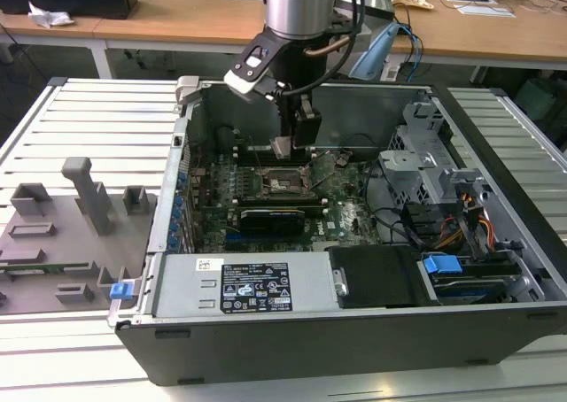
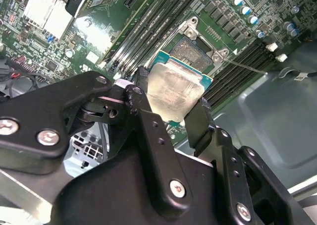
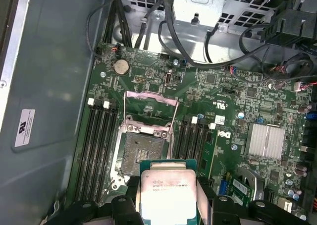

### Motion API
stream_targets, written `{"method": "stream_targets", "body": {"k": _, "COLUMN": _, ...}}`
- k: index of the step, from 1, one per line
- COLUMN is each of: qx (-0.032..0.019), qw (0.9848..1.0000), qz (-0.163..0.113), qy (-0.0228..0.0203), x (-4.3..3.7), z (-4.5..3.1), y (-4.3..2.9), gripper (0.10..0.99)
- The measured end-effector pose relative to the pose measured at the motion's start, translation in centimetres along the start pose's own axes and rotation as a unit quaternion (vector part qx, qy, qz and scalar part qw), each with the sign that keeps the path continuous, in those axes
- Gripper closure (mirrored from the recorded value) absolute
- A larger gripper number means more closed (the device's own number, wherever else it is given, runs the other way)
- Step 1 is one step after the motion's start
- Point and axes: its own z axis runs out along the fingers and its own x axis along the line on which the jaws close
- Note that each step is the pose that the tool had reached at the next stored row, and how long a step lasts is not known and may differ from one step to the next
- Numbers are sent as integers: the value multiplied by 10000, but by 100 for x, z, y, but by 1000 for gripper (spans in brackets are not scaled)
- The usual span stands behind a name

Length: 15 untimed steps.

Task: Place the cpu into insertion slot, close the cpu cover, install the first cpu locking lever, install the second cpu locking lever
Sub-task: 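Place the cpu into insertion slot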

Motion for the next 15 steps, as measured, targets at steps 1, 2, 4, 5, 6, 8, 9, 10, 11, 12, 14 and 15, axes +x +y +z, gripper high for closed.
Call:
{"method": "stream_targets", "body": {"k": 1, "qx": 0, "qw": 10000, "qz": 20, "qy": -1, "x": 0, "z": 3, "y": 0, "gripper": 549}}
{"method": "stream_targets", "body": {"k": 2, "qx": 0, "qw": 10000, "qz": 31, "qy": -2, "x": 0, "z": 5, "y": 0, "gripper": 549}}
{"method": "stream_targets", "body": {"k": 4, "qx": 0, "qw": 10000, "qz": 59, "qy": -3, "x": 0, "z": 9, "y": 0, "gripper": 549}}
{"method": "stream_targets", "body": {"k": 5, "qx": 0, "qw": 10000, "qz": 67, "qy": -3, "x": 0, "z": 10, "y": 0, "gripper": 549}}
{"method": "stream_targets", "body": {"k": 6, "qx": 0, "qw": 10000, "qz": 84, "qy": -4, "x": 0, "z": 13, "y": -1, "gripper": 549}}
{"method": "stream_targets", "body": {"k": 8, "qx": 0, "qw": 9999, "qz": 123, "qy": -6, "x": 0, "z": 21, "y": -1, "gripper": 549}}
{"method": "stream_targets", "body": {"k": 9, "qx": 0, "qw": 9999, "qz": 139, "qy": -7, "x": 0, "z": 23, "y": -1, "gripper": 549}}
{"method": "stream_targets", "body": {"k": 10, "qx": 0, "qw": 9999, "qz": 147, "qy": -8, "x": 0, "z": 25, "y": -1, "gripper": 549}}
{"method": "stream_targets", "body": {"k": 11, "qx": 0, "qw": 9999, "qz": 154, "qy": -8, "x": 0, "z": 27, "y": -1, "gripper": 549}}
{"method": "stream_targets", "body": {"k": 12, "qx": 0, "qw": 9999, "qz": 168, "qy": -9, "x": 0, "z": 30, "y": -2, "gripper": 549}}
{"method": "stream_targets", "body": {"k": 14, "qx": 1, "qw": 9998, "qz": 193, "qy": -10, "x": 0, "z": 35, "y": -2, "gripper": 549}}
{"method": "stream_targets", "body": {"k": 15, "qx": 1, "qw": 9998, "qz": 202, "qy": -11, "x": 0, "z": 38, "y": -2, "gripper": 549}}
